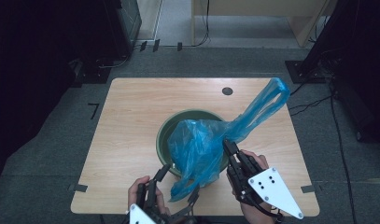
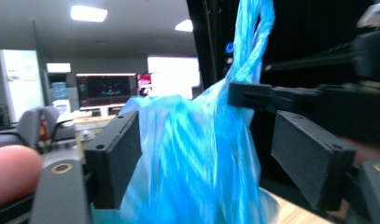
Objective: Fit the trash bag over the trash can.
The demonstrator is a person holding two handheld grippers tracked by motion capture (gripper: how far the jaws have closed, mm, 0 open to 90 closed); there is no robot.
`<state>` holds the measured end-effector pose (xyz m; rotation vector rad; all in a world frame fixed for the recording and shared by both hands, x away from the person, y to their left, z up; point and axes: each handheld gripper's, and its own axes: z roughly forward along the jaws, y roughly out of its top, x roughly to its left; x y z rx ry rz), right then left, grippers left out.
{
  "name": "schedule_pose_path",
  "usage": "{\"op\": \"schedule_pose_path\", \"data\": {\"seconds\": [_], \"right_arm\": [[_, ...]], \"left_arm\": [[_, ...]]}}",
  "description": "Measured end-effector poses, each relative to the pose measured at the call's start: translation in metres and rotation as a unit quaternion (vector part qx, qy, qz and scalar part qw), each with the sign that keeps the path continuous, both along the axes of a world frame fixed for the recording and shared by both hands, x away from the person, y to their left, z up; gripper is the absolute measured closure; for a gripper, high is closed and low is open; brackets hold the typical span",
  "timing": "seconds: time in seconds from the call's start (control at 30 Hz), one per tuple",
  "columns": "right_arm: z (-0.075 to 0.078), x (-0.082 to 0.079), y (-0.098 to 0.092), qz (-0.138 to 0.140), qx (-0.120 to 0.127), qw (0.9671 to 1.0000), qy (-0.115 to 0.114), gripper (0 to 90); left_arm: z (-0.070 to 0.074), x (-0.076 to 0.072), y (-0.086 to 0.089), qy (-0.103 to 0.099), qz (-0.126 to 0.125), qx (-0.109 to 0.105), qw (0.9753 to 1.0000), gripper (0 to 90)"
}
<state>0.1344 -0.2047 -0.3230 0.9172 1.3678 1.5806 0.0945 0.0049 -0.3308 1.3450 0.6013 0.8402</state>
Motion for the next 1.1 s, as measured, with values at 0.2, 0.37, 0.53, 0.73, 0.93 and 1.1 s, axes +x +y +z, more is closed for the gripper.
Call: {"op": "schedule_pose_path", "data": {"seconds": [0.2, 0.37, 0.53, 0.73, 0.93, 1.1], "right_arm": [[-0.001, -0.003, 0.006, 0.021, -0.017, 0.9996, -0.004, 90.0], [-0.001, -0.007, 0.008, 0.039, -0.032, 0.9987, -0.011, 90.0], [-0.002, -0.006, 0.008, 0.042, -0.039, 0.9983, -0.008, 90.0], [-0.007, -0.008, -0.001, 0.032, -0.048, 0.9984, 0.005, 90.0], [-0.015, -0.014, -0.020, 0.015, -0.055, 0.9981, 0.021, 90.0], [-0.027, -0.018, -0.035, 0.002, -0.059, 0.9974, 0.040, 90.0]], "left_arm": [[0.013, 0.019, -0.024, -0.001, 0.037, 0.059, 0.9976, 24.9], [0.014, 0.035, -0.021, 0.012, 0.056, 0.061, 0.9965, 51.3], [0.013, 0.049, -0.002, 0.046, 0.067, 0.034, 0.9961, 77.8], [0.008, 0.055, 0.025, 0.075, 0.075, 0.007, 0.9943, 89.0], [-0.009, 0.051, 0.050, 0.104, 0.083, -0.010, 0.9911, 89.2], [-0.027, 0.042, 0.067, 0.119, 0.077, -0.018, 0.9898, 88.9]]}}
